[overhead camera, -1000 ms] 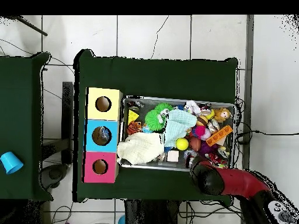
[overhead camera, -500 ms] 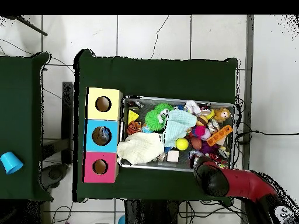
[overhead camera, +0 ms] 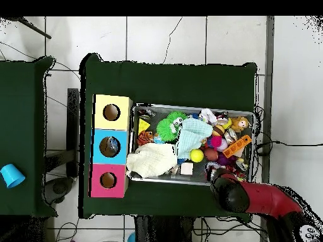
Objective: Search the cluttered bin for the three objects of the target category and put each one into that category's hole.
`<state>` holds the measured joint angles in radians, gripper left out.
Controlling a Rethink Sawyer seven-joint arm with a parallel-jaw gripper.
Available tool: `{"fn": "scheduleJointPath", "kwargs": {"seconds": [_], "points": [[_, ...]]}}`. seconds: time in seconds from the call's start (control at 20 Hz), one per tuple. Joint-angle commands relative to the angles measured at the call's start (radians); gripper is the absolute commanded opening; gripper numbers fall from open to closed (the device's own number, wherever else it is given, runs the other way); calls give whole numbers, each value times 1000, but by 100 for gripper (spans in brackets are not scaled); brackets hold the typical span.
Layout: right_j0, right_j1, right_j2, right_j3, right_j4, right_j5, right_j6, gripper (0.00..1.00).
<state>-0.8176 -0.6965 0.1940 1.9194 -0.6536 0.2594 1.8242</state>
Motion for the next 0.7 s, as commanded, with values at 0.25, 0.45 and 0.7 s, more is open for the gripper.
{"fn": "scheduleJointPath", "kwargs": {"seconds": [0.25,0.45,0.7], "points": [[16,-89,94,96,86,113,9,0],[18,-121,101,119,110,131,-1,0],[14,-156,114,144,138,151,-13,0]]}}
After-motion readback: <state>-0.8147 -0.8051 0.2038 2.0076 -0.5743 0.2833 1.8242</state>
